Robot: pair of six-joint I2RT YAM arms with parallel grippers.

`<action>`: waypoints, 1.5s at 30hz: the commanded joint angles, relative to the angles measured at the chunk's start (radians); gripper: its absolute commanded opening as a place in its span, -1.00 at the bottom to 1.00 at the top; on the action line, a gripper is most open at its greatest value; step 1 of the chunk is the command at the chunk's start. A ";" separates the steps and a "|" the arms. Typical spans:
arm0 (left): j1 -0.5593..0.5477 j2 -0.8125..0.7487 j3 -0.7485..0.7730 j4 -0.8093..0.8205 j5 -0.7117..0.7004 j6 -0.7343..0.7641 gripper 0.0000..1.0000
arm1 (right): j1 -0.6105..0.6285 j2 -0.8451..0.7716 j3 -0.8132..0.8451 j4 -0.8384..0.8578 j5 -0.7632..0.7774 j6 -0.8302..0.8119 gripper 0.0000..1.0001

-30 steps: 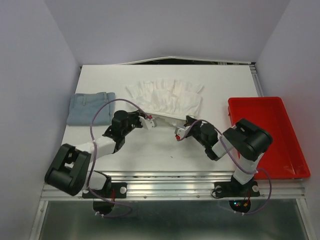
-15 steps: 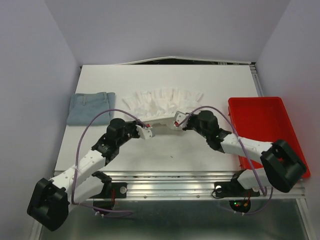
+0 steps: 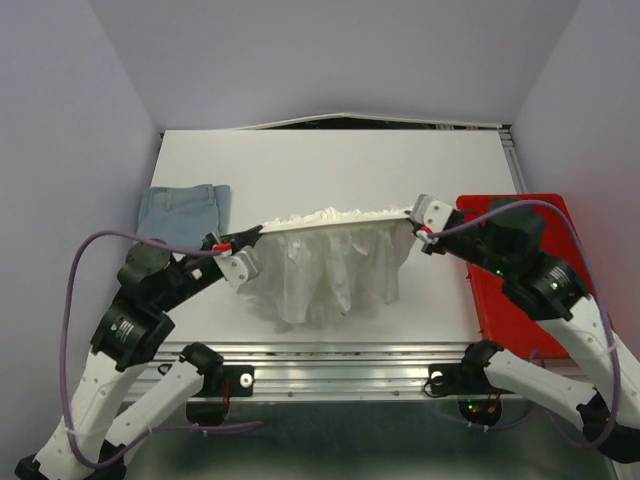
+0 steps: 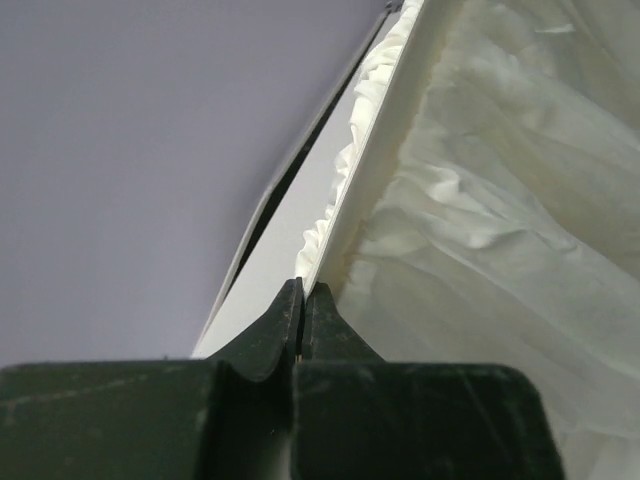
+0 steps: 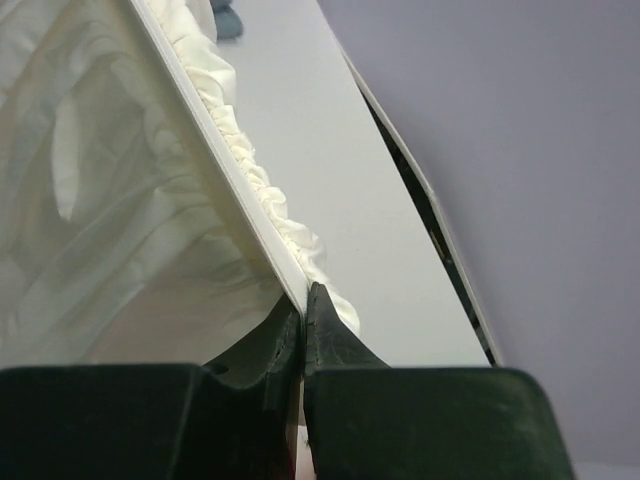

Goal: Fold and stack the skirts
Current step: Flatten the skirt out

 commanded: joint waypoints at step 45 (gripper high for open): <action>0.137 -0.174 0.140 -0.059 0.135 -0.159 -1.00 | -0.169 -0.123 0.306 -0.263 -0.165 -0.016 -0.99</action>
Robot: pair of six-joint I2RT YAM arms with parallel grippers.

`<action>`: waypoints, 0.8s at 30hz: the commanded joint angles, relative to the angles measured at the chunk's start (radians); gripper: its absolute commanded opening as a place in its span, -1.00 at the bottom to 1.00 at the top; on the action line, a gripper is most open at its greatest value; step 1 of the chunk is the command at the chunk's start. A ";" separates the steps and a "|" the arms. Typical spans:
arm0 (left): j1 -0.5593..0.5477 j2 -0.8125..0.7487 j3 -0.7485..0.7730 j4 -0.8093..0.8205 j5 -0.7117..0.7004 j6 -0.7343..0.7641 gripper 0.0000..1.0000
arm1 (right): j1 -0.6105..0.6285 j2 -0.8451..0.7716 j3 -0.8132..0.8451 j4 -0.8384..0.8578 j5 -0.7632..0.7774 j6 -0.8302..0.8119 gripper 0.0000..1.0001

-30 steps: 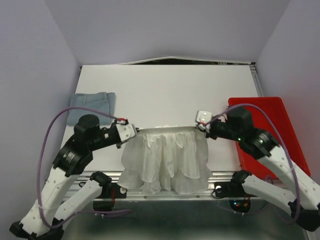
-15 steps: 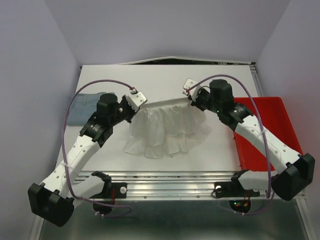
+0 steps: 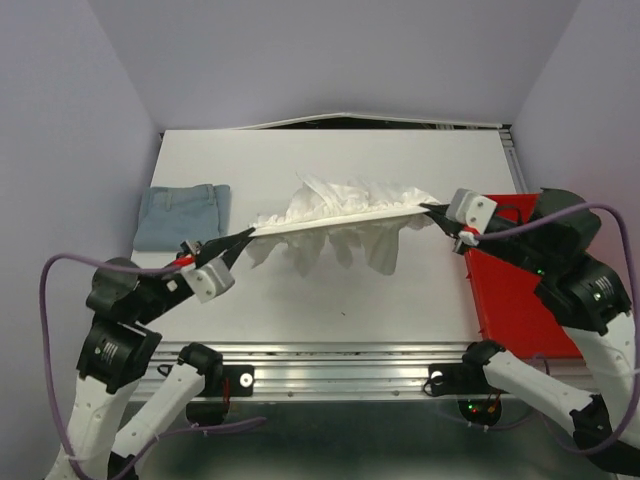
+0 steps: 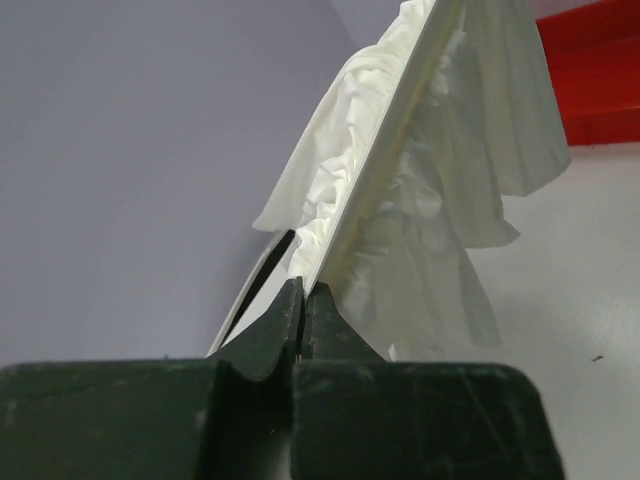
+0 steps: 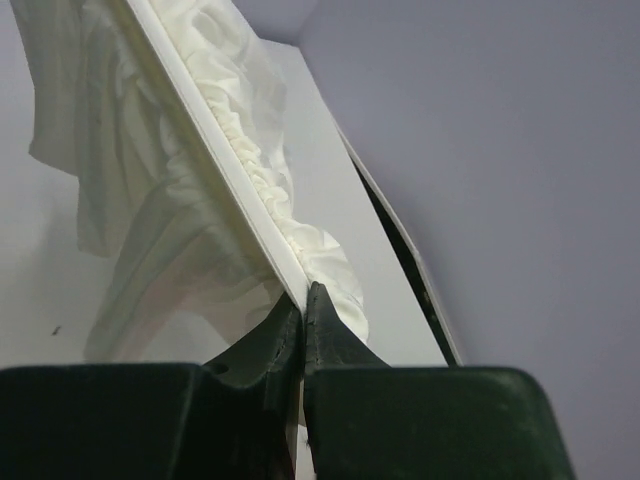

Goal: Fold and stack the skirts
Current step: Flatten the skirt out

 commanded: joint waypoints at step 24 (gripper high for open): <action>0.196 1.149 0.230 -0.074 -0.238 -0.209 -1.00 | -0.234 1.148 0.291 -0.159 0.001 0.174 -0.99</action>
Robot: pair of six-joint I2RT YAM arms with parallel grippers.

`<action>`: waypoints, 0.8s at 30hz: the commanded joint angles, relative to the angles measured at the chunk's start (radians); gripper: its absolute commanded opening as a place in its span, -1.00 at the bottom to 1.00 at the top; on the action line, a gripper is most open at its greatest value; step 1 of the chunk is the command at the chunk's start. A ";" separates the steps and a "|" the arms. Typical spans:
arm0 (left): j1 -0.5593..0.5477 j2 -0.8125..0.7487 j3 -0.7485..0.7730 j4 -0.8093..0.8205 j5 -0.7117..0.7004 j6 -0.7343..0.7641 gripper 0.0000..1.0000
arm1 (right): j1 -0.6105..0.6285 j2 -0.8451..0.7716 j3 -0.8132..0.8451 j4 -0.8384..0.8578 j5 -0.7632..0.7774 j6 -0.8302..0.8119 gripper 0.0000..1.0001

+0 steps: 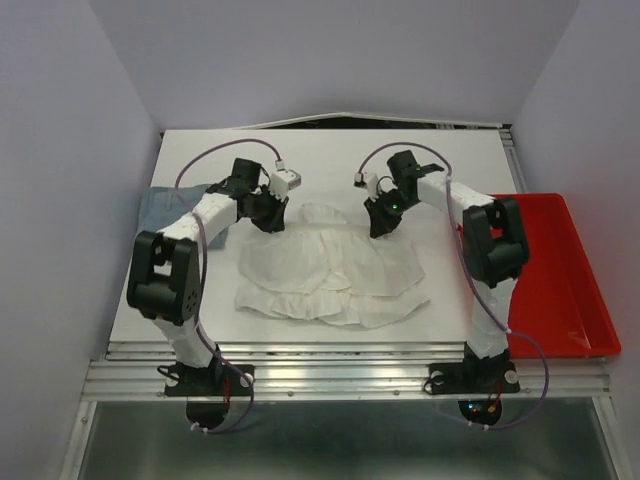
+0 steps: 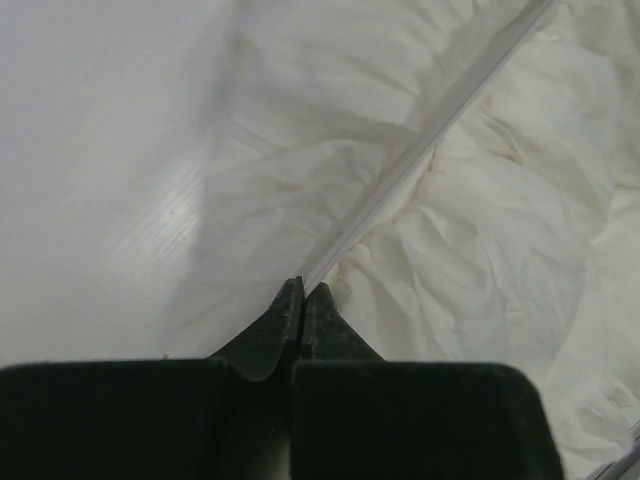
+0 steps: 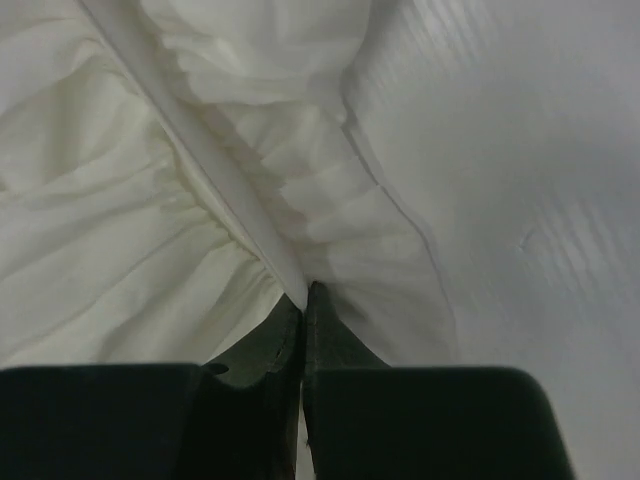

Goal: Fold and stack the skirts
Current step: Flatten the skirt out

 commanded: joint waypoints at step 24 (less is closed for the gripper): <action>0.057 0.301 0.374 0.192 -0.327 -0.064 0.19 | -0.037 0.261 0.209 0.234 0.611 0.178 0.20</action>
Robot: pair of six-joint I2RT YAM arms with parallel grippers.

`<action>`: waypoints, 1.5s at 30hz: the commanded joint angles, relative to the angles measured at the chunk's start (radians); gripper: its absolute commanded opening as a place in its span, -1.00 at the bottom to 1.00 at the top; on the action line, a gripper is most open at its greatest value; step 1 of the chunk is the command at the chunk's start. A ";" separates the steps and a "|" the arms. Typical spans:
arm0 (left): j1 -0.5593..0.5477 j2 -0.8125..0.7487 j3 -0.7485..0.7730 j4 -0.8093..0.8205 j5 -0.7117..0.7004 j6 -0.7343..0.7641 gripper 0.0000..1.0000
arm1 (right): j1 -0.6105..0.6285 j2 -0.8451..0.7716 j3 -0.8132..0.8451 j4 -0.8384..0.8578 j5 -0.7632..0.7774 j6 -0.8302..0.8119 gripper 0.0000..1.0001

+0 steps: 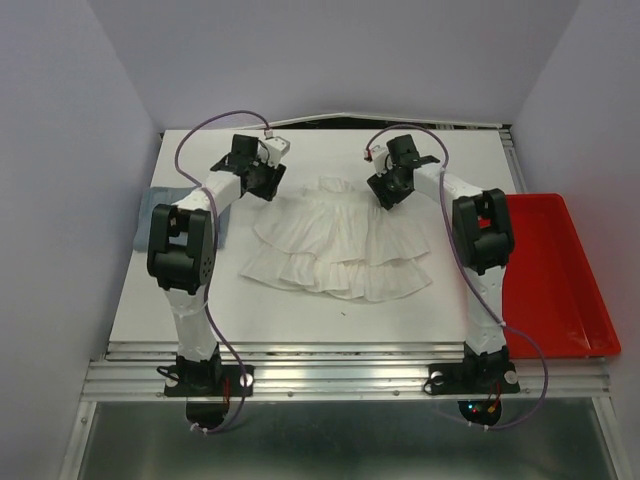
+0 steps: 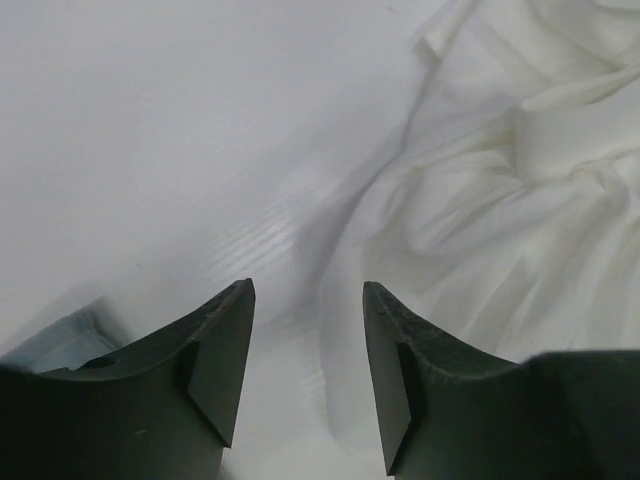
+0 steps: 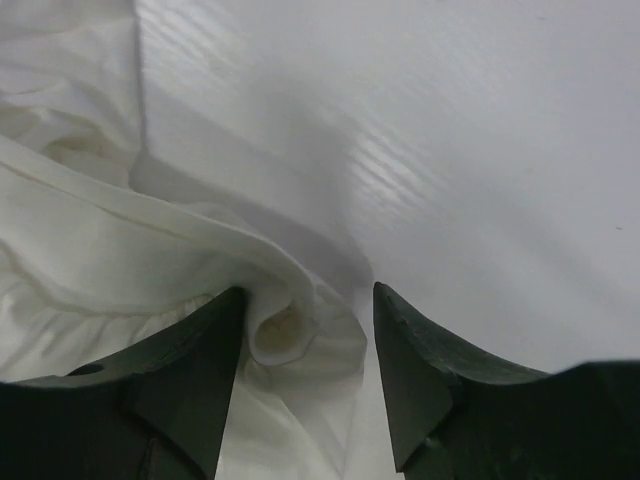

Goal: Fold and stack the skirts
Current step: Flatten the skirt out

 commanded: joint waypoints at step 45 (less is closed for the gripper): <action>-0.070 -0.369 -0.329 -0.112 0.288 -0.039 0.07 | 0.104 -0.519 -0.466 -0.199 -0.613 0.151 0.17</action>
